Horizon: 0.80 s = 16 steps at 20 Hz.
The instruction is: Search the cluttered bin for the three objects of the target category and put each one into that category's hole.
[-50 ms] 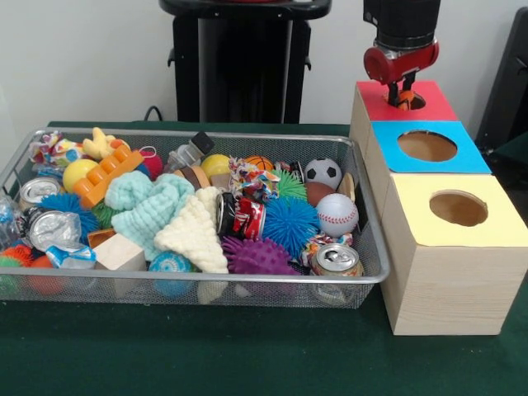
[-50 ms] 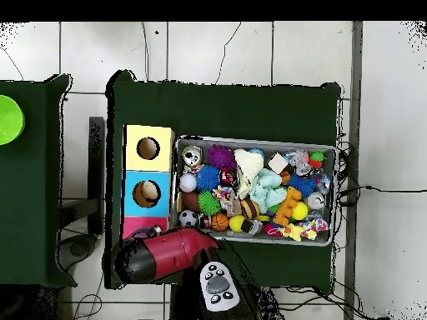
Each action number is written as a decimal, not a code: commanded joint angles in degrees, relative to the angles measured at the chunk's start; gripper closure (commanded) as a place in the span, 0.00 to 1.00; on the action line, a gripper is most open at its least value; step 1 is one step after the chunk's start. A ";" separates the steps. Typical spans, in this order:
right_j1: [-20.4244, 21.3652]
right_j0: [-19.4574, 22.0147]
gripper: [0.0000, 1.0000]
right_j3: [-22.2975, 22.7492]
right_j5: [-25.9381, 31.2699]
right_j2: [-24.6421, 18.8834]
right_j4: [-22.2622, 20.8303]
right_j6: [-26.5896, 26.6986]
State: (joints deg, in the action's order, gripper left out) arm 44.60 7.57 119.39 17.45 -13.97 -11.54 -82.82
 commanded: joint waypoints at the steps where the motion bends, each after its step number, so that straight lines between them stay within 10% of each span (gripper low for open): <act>1: 3.23 1.89 1.00 -4.33 4.68 0.64 1.92 -7.76; 3: 3.17 1.83 1.00 -4.45 4.78 0.67 1.81 -7.75; 4: 3.17 1.96 0.00 -4.34 4.21 0.49 1.76 -7.85; 16: 4.33 2.56 0.00 -3.51 3.94 0.02 1.95 -8.05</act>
State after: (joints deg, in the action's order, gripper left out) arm 45.47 6.96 119.68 19.15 -14.73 -11.37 -82.81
